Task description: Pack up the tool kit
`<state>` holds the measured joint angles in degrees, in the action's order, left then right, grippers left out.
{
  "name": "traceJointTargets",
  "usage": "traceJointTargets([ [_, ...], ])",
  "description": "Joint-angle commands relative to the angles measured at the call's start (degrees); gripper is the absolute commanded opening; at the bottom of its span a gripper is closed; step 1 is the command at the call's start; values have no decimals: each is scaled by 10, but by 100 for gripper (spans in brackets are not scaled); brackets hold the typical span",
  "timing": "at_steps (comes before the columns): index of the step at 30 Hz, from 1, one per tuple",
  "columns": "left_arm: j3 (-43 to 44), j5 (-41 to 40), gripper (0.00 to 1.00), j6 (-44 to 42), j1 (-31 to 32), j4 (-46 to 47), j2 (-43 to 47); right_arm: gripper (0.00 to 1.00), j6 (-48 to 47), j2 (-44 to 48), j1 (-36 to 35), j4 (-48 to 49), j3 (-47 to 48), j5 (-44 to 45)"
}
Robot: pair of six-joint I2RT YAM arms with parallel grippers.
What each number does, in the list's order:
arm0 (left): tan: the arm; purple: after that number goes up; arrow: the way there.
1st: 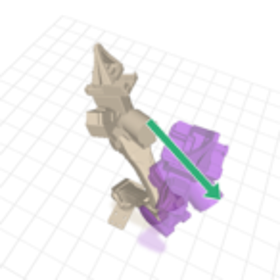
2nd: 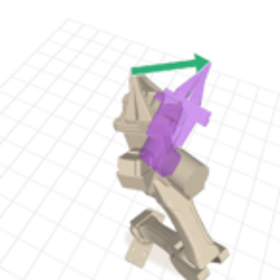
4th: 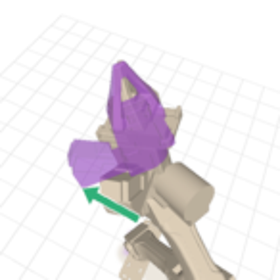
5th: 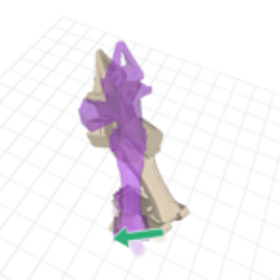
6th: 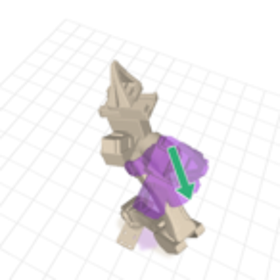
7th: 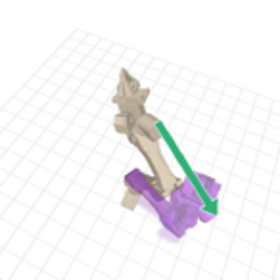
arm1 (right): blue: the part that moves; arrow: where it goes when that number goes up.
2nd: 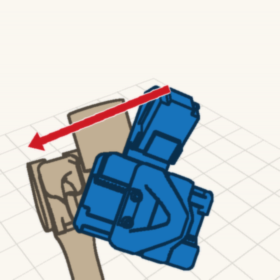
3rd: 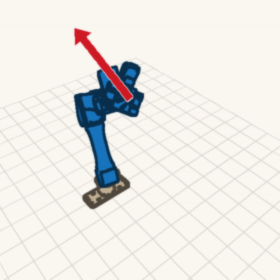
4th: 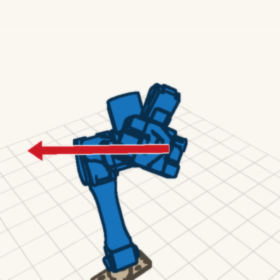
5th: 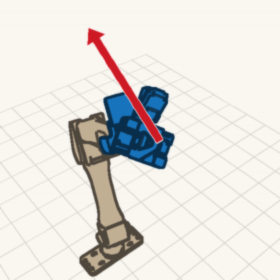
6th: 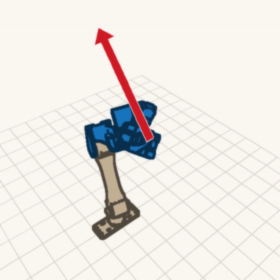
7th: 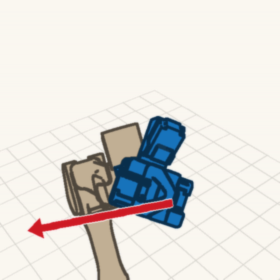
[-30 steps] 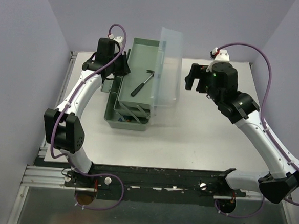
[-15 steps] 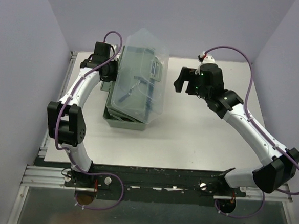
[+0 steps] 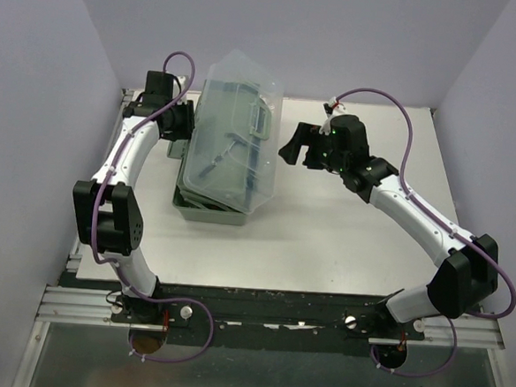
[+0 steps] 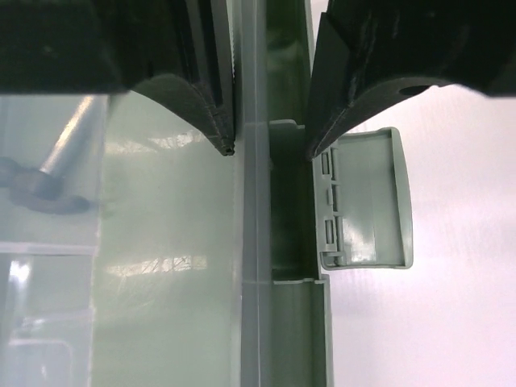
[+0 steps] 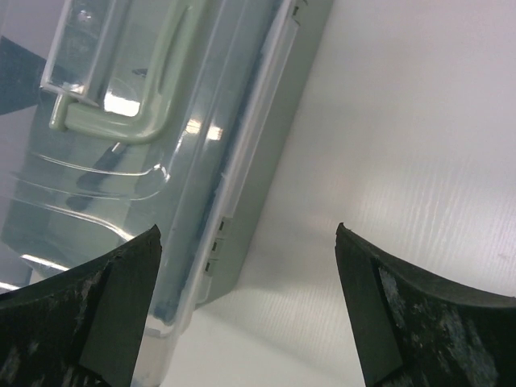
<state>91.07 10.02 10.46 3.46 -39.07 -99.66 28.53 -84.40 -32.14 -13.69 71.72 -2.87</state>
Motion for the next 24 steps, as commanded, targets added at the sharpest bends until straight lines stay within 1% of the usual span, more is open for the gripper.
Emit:
traceJointTargets([
  [1, 15, -55, 49, -13, -73, -10, 57, 95, 3, 15, 1, 13, -10, 1],
  [6, 14, -77, 52, -14, -105, -10, 75, 94, -3, 16, 1, 5, -3, 9],
  [10, -11, -32, 54, -8, -113, 28, 104, 94, -6, 12, 1, 2, 3, 11],
  [13, -14, 16, 54, 3, -117, 37, 98, 94, -7, 9, 1, -1, 4, 9],
  [16, -1, 32, 55, 24, -135, 21, 79, 94, -7, 9, 1, -3, 4, 8],
  [19, -23, 41, 55, 49, -158, 50, 98, 94, -10, 10, 1, -5, 3, 10],
  [20, -33, 30, 58, 55, -163, 61, 112, 94, -12, 9, 1, -6, 5, 11],
  [22, -55, -17, 64, 59, -163, 81, 143, 94, -17, 7, 2, -11, 7, 11],
  [24, -81, -59, 78, 63, -164, 106, 179, 94, -23, 6, 0, -13, 10, 13],
])
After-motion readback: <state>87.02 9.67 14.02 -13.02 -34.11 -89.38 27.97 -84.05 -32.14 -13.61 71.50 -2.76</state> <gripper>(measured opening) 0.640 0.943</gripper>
